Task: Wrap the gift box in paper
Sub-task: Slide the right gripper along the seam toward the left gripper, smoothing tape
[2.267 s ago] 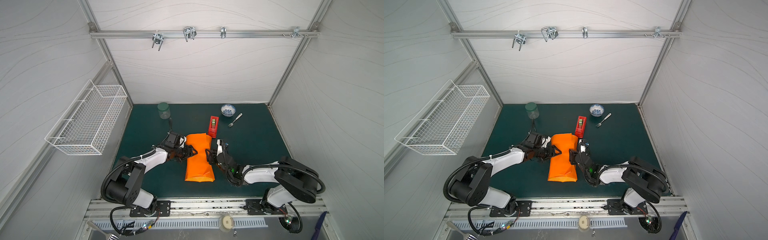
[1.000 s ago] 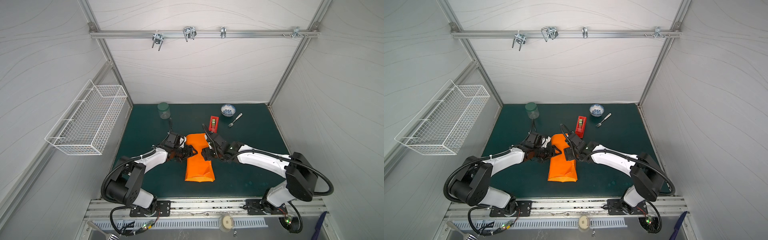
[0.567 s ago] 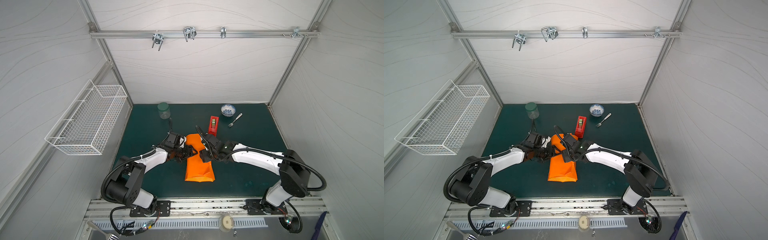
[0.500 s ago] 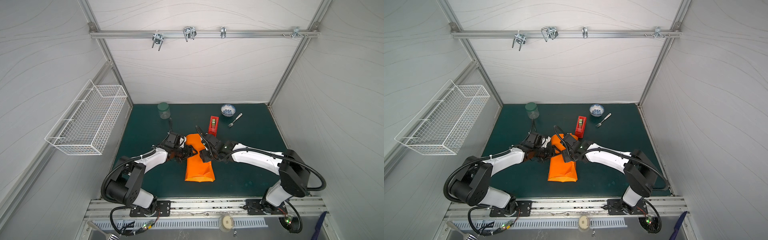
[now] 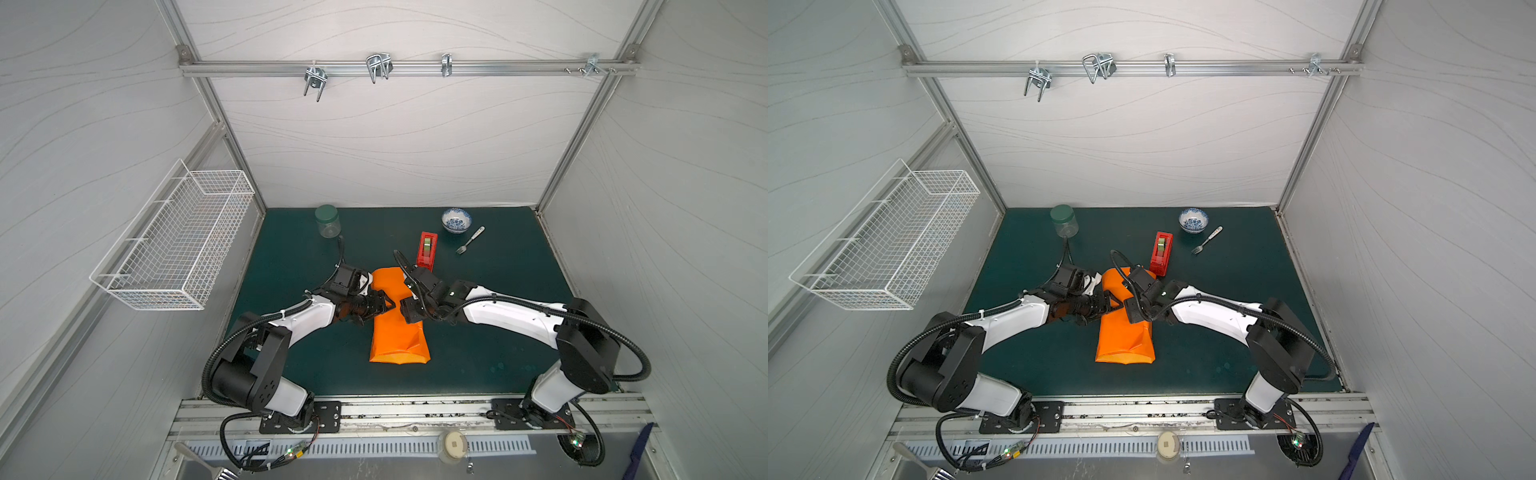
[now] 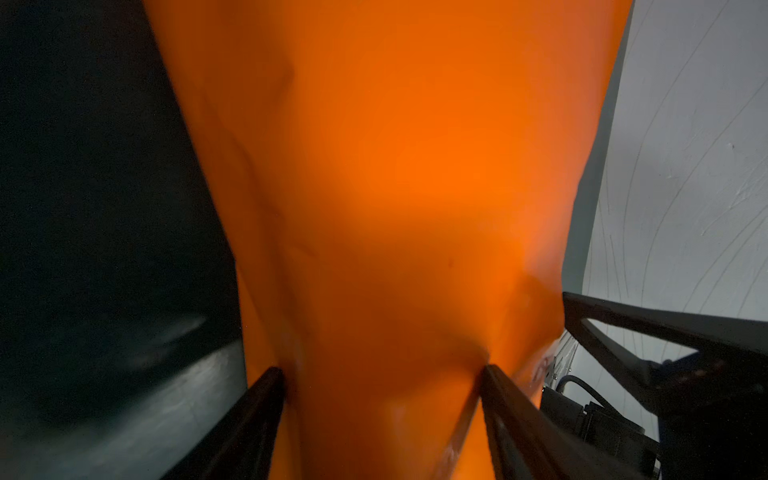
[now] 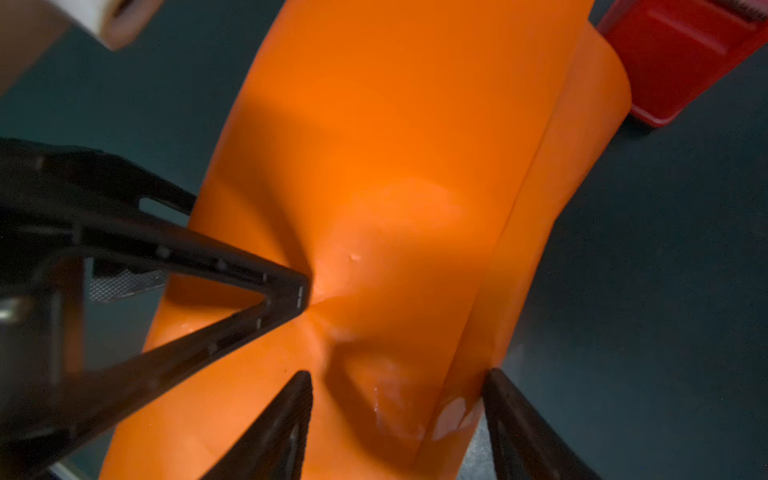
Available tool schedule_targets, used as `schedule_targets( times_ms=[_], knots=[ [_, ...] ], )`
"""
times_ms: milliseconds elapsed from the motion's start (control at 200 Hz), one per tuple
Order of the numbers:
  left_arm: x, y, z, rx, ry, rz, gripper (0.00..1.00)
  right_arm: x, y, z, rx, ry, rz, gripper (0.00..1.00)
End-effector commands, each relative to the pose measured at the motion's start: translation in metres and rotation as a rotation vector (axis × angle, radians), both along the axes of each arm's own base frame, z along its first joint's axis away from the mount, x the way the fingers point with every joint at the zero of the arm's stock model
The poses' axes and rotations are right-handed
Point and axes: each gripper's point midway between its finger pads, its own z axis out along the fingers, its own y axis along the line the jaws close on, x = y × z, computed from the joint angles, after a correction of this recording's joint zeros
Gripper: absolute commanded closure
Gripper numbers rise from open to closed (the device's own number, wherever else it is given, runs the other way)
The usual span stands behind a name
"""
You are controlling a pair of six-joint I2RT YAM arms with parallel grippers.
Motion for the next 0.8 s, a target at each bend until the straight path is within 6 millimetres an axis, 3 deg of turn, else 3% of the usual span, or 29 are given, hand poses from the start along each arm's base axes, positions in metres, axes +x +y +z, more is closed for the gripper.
schedule_targets(
  times_ms=[0, 320, 610, 720, 790],
  knots=[
    [-0.034, 0.018, -0.042, 0.12, 0.163, -0.003, 0.26, -0.004, -0.004, -0.007, 0.01, 0.044, -0.015, 0.33],
    [-0.034, 0.017, -0.042, 0.116, 0.165, -0.005, 0.26, -0.002, 0.004, -0.012, 0.122, 0.105, -0.004, 0.32],
    [-0.028, 0.012, -0.033, 0.089, 0.146, 0.001, 0.25, -0.002, 0.016, -0.018, 0.419, 0.287, -0.012, 0.29],
    [-0.02, 0.008, -0.023, 0.058, 0.123, 0.021, 0.22, 0.006, 0.008, -0.012, 0.521, 0.358, -0.026, 0.26],
    [-0.013, 0.003, -0.011, 0.028, 0.1, 0.035, 0.2, 0.015, -0.01, 0.001, 0.551, 0.33, -0.039, 0.2]
  ],
)
